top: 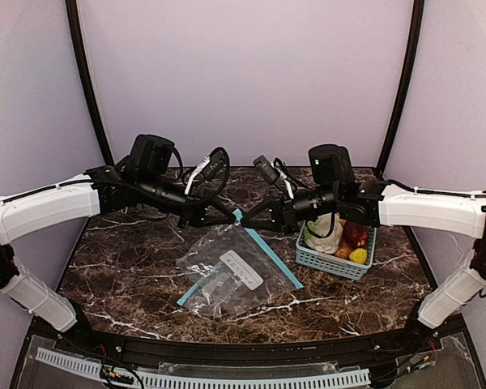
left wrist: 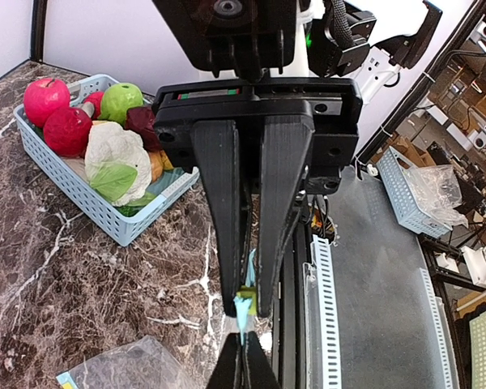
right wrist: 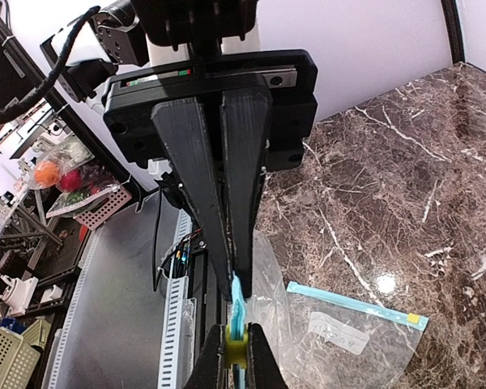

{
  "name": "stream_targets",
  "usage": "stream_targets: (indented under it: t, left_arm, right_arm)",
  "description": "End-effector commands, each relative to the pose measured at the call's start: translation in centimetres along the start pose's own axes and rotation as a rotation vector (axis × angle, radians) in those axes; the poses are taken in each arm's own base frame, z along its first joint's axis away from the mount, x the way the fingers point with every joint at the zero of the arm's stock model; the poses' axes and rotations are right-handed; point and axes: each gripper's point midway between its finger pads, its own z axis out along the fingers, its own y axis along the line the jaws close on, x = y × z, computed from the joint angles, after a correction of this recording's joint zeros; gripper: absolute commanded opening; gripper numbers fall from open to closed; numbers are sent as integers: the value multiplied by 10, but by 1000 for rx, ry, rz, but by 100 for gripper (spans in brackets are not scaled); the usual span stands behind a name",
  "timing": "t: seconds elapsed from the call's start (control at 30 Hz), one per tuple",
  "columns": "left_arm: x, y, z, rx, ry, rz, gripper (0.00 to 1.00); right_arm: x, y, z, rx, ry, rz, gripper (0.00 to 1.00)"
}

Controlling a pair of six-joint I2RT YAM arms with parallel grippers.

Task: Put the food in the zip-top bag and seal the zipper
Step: Unzip the zipper from the zipper food storage bag.

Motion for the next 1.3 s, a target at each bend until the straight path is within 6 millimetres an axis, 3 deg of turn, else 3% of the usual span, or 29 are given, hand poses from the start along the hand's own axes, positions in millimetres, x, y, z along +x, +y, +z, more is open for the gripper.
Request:
stream_targets:
  t: [0.0,0.77,1.27]
  left_arm:
    - [-5,0,-13,-40,-26,25,1]
    - [-11,32,-28,-212,-66,-6,1]
    - [-17,54,-48,-329,-125,-32,1]
  right_arm:
    - [11,-1,2,6,24,15,0]
    - [16,-4,2,19,25,26,0]
    - [20,-7,2,29,30,34,0]
